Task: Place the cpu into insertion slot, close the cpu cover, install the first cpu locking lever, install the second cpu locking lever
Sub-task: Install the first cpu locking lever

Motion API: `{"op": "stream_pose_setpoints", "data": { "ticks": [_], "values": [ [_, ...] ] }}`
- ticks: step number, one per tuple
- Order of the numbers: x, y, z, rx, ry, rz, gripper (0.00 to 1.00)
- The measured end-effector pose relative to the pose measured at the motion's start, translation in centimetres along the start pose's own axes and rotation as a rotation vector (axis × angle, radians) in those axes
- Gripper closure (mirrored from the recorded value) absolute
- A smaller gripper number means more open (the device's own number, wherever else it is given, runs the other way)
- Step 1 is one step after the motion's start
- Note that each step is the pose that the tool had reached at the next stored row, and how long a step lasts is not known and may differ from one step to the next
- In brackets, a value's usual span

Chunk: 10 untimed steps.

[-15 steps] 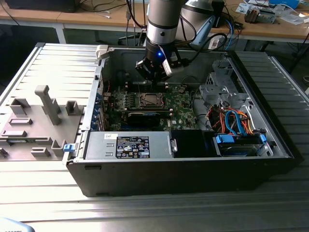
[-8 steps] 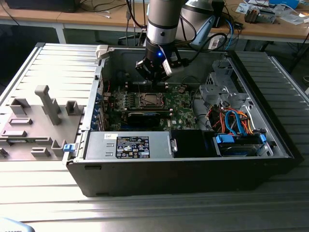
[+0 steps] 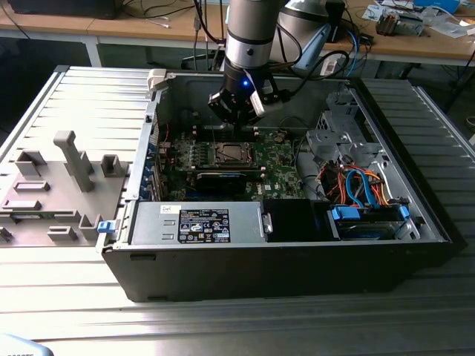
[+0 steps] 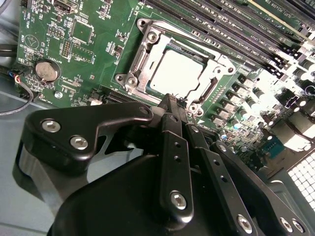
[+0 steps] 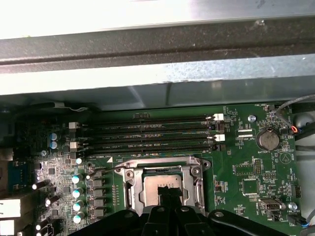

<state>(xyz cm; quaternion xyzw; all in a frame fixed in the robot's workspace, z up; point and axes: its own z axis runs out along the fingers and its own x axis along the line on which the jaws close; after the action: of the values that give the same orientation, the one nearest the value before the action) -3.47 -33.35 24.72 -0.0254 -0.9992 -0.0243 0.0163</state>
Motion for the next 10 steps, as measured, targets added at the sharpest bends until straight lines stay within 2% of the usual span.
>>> {"op": "stream_pose_setpoints", "data": {
  "ticks": [10],
  "values": [
    [0.00, 0.00, 0.00, 0.0002, 0.0003, -0.006, 0.89]
  ]
}}
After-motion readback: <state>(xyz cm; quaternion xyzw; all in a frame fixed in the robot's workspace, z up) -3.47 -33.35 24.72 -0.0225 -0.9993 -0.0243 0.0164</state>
